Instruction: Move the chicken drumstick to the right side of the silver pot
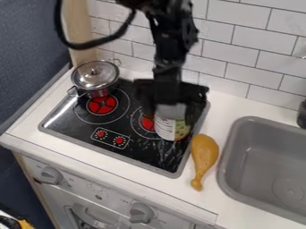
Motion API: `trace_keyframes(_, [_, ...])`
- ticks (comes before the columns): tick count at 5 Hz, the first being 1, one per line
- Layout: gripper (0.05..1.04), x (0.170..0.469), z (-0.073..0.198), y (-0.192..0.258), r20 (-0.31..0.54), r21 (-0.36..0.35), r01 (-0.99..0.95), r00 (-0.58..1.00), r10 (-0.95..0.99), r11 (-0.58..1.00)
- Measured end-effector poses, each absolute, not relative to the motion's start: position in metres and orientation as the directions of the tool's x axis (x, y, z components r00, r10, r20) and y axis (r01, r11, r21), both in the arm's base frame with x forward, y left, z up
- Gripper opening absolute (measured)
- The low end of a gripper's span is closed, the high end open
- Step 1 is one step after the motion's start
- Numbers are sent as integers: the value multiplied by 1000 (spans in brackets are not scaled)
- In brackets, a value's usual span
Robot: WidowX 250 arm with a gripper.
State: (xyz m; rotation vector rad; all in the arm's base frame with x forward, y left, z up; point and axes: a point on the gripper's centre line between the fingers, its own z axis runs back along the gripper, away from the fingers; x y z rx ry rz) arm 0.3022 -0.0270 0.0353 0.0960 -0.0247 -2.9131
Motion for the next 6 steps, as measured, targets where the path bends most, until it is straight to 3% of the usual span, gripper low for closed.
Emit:
trace_keyframes(2, [1001, 284, 6, -63, 1, -18, 42, -999, -42, -999])
trace_keyframes(4, [1001, 281, -41, -75, 111, -36, -34, -993, 30, -999])
trace_keyframes(6, [945, 290, -53, -87, 121, -18, -120, -986, 117, -993])
